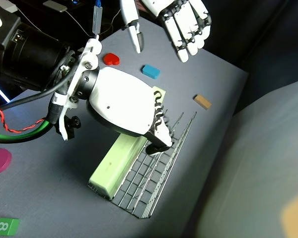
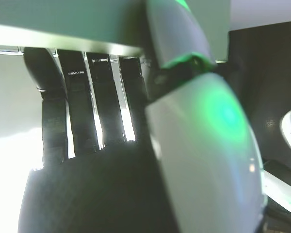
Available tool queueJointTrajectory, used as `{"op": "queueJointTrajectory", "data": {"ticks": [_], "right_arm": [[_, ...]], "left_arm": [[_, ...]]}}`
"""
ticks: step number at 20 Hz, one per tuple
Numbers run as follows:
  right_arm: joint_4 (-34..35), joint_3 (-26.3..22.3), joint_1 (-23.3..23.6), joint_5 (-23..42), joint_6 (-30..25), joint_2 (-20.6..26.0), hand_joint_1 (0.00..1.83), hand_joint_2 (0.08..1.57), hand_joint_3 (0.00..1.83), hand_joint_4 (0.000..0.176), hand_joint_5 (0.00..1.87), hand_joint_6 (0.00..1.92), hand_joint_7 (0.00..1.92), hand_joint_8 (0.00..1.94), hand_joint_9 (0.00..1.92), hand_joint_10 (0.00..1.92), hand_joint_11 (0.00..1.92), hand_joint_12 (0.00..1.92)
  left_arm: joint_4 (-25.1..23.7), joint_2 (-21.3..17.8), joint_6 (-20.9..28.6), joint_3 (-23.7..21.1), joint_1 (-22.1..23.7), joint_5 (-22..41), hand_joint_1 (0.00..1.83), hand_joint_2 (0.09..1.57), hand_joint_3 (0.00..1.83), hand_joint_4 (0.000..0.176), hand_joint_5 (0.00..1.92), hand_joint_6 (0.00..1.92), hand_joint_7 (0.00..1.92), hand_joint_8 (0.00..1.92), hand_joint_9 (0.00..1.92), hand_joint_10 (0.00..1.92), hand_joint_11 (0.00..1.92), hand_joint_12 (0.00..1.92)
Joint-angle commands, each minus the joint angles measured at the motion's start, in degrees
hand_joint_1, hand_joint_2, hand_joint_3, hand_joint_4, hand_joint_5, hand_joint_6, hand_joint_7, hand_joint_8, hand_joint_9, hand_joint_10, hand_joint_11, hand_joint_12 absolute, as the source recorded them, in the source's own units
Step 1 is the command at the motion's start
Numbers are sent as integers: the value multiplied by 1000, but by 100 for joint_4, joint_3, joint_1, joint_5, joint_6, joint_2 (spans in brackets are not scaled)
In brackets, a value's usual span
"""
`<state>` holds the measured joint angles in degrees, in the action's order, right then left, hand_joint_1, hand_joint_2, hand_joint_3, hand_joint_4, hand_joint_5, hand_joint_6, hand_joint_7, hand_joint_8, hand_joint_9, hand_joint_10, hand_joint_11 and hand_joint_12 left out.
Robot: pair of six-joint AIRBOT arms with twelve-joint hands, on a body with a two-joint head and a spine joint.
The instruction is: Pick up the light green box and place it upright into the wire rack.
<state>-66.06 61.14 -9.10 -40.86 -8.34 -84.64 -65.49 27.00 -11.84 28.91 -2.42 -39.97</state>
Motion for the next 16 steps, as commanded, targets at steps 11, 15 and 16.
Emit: {"op": "queueJointTrajectory", "data": {"ticks": [11, 15, 16], "right_arm": [[-391, -1262, 725, 988, -98, 1667, 629, 1028, 0, 0, 434, 1, 500, 1, 440, 65, 94, 1295], [-443, -1926, 736, 1626, -64, 2699, 625, 1029, 0, 0, 495, 14, 547, 9, 489, 64, 121, 1290], [-442, -2076, 734, 1716, -17, 2948, 634, 1049, 6, 0, 524, 21, 586, 21, 520, 71, 156, 1303]], "left_arm": [[-436, 600, 301, -229, 7, -244, 141, 1179, 0, 0, 411, 0, 378, 3, 338, 3, 0, 818], [-556, 691, 567, -333, -28, -360, 147, 1180, 0, 0, 412, 0, 379, 2, 338, 2, 0, 818], [-560, 722, 592, -357, -28, -384, 148, 1181, 1, 0, 412, 0, 379, 2, 338, 2, 0, 818]]}}
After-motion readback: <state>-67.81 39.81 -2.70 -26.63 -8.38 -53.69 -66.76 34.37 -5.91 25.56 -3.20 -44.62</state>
